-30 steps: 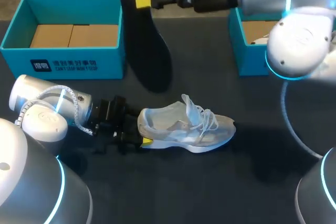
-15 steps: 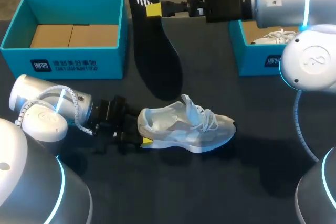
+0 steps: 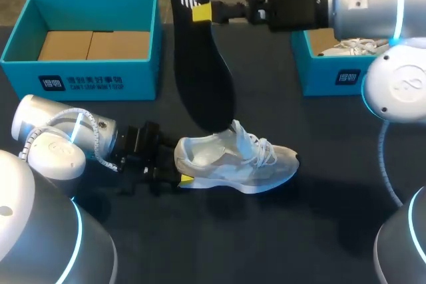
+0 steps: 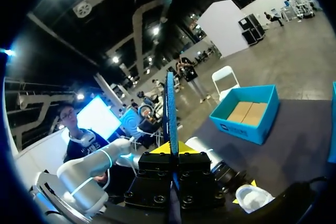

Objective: Take the shoe out of the shoebox, open the shoe tongue, remove and reinsert the insole, then place the shoe into the shoebox

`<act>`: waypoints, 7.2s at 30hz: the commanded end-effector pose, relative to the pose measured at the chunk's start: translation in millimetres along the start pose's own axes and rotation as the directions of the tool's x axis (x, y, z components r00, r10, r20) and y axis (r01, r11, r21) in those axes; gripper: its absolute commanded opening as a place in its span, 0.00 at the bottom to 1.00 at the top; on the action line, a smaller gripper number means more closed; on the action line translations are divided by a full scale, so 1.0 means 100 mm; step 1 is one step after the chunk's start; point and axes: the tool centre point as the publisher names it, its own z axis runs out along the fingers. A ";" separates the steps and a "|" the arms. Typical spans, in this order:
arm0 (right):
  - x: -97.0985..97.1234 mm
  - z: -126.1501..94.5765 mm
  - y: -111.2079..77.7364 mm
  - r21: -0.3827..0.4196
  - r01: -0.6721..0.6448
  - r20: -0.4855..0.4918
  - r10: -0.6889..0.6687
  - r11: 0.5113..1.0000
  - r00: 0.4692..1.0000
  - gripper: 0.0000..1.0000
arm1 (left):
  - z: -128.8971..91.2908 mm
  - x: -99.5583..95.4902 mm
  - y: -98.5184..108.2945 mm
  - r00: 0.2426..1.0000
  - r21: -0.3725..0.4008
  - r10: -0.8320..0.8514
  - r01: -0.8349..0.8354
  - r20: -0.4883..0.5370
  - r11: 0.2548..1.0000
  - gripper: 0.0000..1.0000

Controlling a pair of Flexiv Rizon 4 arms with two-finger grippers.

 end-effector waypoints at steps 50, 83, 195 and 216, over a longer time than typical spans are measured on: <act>0.53 -0.91 -0.64 -0.100 -0.136 -0.039 0.132 0.986 0.990 0.00 | 0.04 -0.03 0.03 1.000 -0.003 0.000 0.000 0.000 1.000 0.00; 0.53 -0.90 -0.64 -0.097 -0.126 -0.021 0.124 0.987 0.992 0.00 | -0.07 0.02 0.03 1.000 -0.130 -0.023 0.024 0.006 0.991 1.00; 0.53 -0.90 -0.64 -0.097 -0.126 -0.021 0.124 0.987 0.992 0.00 | 0.21 -0.42 -0.87 0.995 -0.835 0.085 -0.093 -0.055 0.542 1.00; 0.53 -0.90 -0.64 -0.097 -0.126 -0.021 0.124 0.987 0.992 0.00 | 0.41 -0.37 -0.70 0.991 -0.813 0.043 -0.128 -0.126 0.569 0.00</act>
